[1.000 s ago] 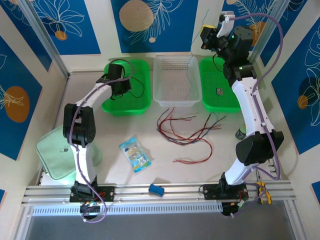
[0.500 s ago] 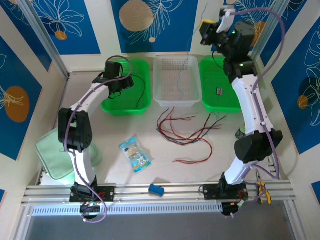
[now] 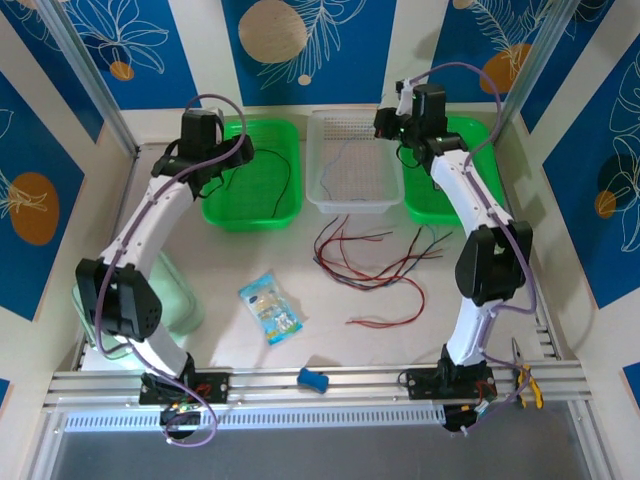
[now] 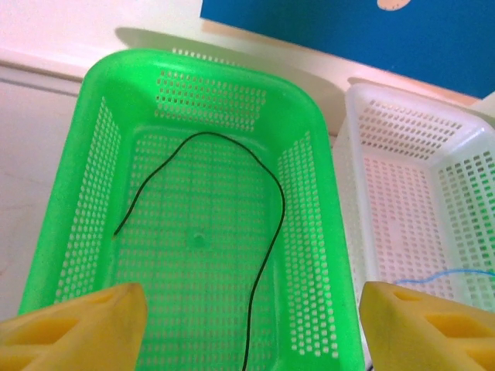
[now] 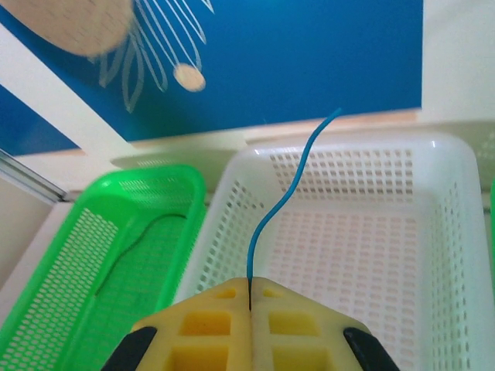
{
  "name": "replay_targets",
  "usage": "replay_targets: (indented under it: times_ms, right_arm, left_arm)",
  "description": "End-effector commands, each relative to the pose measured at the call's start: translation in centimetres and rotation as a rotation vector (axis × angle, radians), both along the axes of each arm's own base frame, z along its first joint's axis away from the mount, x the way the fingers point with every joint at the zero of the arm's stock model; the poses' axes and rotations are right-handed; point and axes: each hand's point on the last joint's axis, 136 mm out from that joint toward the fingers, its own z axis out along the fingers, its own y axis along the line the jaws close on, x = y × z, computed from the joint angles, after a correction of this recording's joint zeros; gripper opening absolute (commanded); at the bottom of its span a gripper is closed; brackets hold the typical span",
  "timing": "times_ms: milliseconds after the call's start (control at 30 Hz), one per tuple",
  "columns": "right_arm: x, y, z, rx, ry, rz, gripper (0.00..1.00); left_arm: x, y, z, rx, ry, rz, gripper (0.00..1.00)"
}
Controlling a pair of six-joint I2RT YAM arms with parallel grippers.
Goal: Untangle the cables
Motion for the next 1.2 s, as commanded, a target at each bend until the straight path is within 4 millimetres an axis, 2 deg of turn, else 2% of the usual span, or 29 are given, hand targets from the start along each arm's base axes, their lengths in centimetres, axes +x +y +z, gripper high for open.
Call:
replay_targets:
  times_ms: [0, 133, 367, 400, 467, 500, 567, 633, 733, 767, 1033, 1167]
  right_arm:
    - [0.5, -0.5, -4.3, -0.068, 0.135, -0.041, 0.00]
    - [0.9, -0.5, -7.0, -0.085, 0.234, -0.028, 0.00]
    - [1.7, 0.0, -9.9, -0.087, 0.342, -0.012, 0.01]
    - [1.8, 0.1, -10.2, -0.088, 0.351, -0.009, 0.08]
    - [2.1, 0.3, -10.2, -0.075, 0.355, 0.004, 0.31]
    - [2.2, 0.4, -10.0, -0.071, 0.351, 0.007, 0.39]
    - [2.4, 0.4, -9.3, -0.072, 0.333, 0.005, 0.62]
    - [2.5, 0.3, -8.5, -0.075, 0.313, 0.001, 0.72]
    - [2.2, 0.1, -6.6, -0.071, 0.287, -0.005, 0.79]
    - [2.0, -0.1, -5.7, -0.073, 0.271, -0.011, 0.84]
    - [-0.9, -1.3, 1.1, -0.085, 0.150, -0.028, 0.88]
    - [-2.7, -1.8, 3.4, -0.079, 0.124, -0.039, 0.91]
  left_arm:
    - [-1.4, -0.3, -1.5, 0.012, 0.029, -0.033, 0.73]
    - [-2.0, -0.5, -3.0, 0.015, 0.070, -0.057, 0.73]
    - [-2.6, -0.6, -2.2, -0.006, 0.059, -0.059, 0.74]
    - [-2.8, -0.6, -2.1, -0.007, 0.059, -0.058, 0.74]
    - [-3.1, -0.5, -1.9, -0.007, 0.057, -0.058, 0.74]
    - [-3.2, -0.5, -1.9, -0.008, 0.057, -0.059, 0.74]
    - [-3.3, -0.4, -2.0, -0.008, 0.058, -0.057, 0.74]
    - [-3.2, -0.3, -2.6, -0.007, 0.067, -0.053, 0.75]
    - [-3.2, -0.6, -3.1, -0.013, 0.086, -0.061, 0.75]
    - [-3.3, -0.7, -3.1, -0.023, 0.086, -0.061, 0.75]
    - [-3.9, -1.1, -2.3, -0.009, 0.059, -0.089, 0.75]
    - [-4.5, -1.4, -2.4, -0.002, 0.058, -0.098, 0.75]
